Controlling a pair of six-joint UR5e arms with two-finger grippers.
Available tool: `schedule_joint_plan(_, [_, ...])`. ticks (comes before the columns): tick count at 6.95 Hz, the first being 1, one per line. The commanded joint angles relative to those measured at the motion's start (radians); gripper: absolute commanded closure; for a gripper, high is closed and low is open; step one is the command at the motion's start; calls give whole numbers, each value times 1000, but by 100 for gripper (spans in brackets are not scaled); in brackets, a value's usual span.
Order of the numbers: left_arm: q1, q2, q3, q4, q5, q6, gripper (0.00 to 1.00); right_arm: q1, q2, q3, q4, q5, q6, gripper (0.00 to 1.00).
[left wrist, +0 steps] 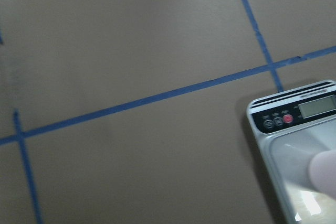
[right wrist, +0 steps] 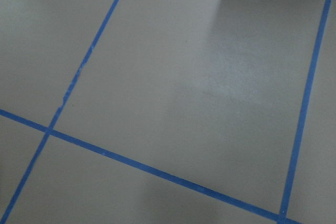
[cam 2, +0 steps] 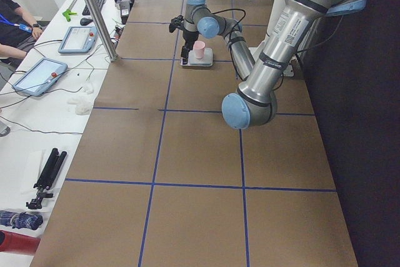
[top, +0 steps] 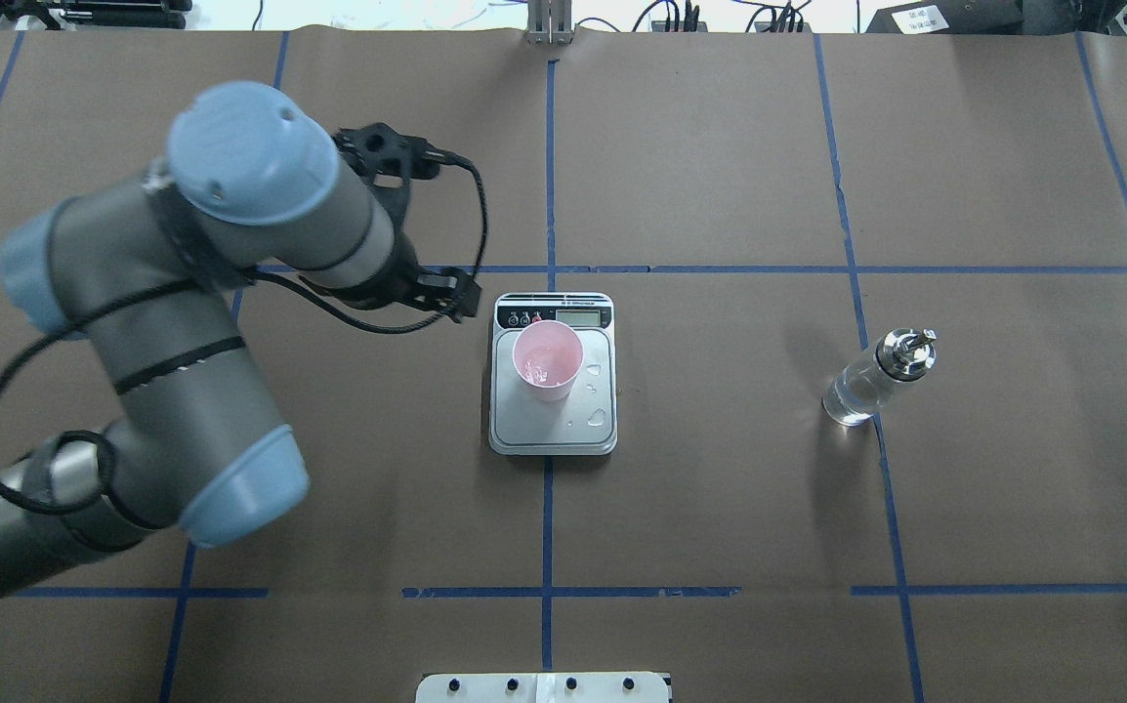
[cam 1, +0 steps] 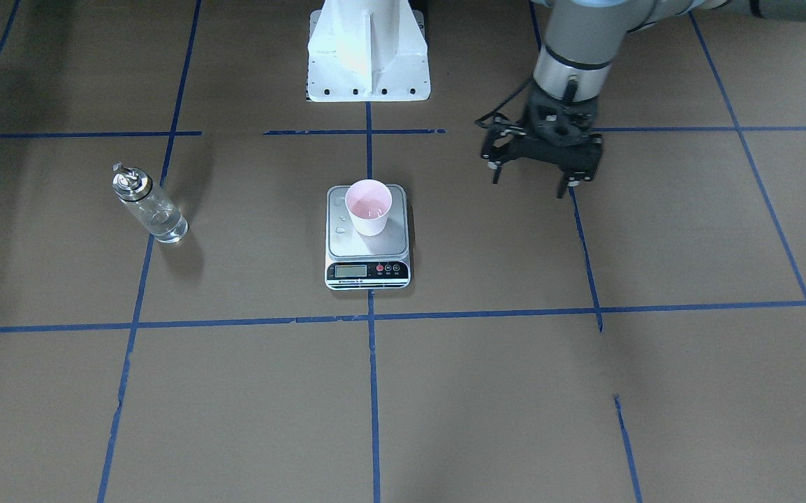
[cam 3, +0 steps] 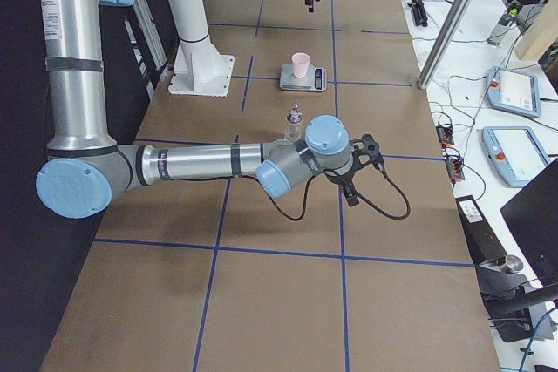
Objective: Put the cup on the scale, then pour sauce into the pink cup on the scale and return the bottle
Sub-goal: 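Withdraw the left arm while the right arm moves toward the glass bottle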
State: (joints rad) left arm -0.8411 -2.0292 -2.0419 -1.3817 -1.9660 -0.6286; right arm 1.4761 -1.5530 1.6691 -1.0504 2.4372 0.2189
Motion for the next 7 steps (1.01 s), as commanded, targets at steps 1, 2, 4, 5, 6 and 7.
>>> schedule_joint_plan(1, [-268,259,-12,-11,-167,222,0,-72,-7,110,-11,2,197,0])
schedule_joint_plan(2, [-364,381,26,-51,-175,403,0,-124,-27,182,-11,-25,253,0])
schedule_joint_plan(4, [-708,425,310,-54,-244,1021,0,-218,-35,271,-13,-41,408,0])
schedule_joint_plan(5, [-812,426,442,-69,-295,1070,0,-273,-38,325,-14,-67,488,0])
schedule_joint_plan(6, [-861,446,494,-94,-319,1069,0,-349,-36,412,-93,-135,557,0])
schedule_joint_plan(7, [-869,496,493,-164,-321,1067,0,-455,-26,540,-259,-265,620,0])
